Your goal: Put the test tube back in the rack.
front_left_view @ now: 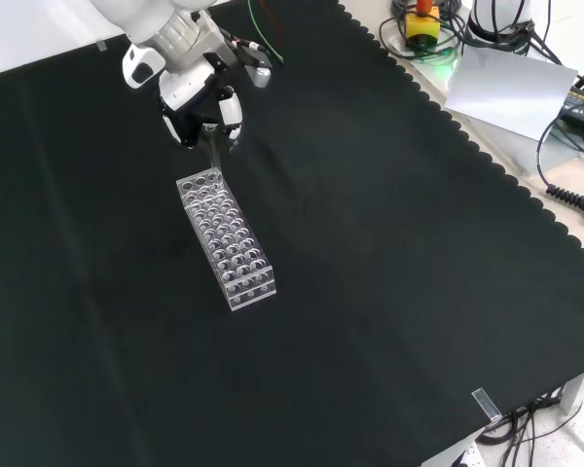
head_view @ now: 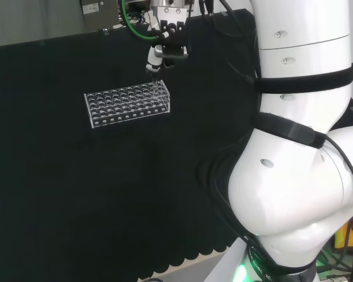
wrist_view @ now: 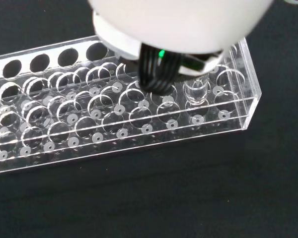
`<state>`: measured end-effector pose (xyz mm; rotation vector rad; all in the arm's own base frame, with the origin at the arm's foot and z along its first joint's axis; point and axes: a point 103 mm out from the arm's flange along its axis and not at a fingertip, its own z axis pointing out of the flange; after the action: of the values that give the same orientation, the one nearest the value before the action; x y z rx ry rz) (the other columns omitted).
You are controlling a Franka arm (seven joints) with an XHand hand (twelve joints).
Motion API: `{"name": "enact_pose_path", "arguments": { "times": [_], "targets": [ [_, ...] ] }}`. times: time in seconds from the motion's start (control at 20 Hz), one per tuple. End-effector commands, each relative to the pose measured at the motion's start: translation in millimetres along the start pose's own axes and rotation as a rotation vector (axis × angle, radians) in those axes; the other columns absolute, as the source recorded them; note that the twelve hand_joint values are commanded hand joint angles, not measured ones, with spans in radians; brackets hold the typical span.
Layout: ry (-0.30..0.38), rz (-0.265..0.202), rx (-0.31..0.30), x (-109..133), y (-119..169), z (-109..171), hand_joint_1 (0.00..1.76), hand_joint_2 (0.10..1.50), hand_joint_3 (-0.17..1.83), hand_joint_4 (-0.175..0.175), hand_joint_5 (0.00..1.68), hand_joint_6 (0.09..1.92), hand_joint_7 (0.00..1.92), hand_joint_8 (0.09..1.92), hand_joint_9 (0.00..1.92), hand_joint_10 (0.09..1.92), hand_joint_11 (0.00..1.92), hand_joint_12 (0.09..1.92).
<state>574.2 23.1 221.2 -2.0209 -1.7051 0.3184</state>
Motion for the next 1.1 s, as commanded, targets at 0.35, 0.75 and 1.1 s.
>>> {"name": "enact_pose_path", "arguments": {
  "times": [0.35,0.75,1.1],
  "targets": [
    [-0.009,-0.001,0.017,1,9,7,1.33,0.52,0.85,-0.175,1.34,0.6,1.39,0.61,1.57,0.69,1.13,1.03],
    [-0.004,0.001,0.035,1,16,14,1.33,0.52,0.85,-0.175,1.34,0.6,1.39,0.61,1.57,0.69,1.13,1.03],
    [0.001,-0.012,0.039,0,23,28,1.33,0.52,0.85,-0.175,1.34,0.6,1.39,0.61,1.57,0.7,1.13,1.03]
  ]
}}
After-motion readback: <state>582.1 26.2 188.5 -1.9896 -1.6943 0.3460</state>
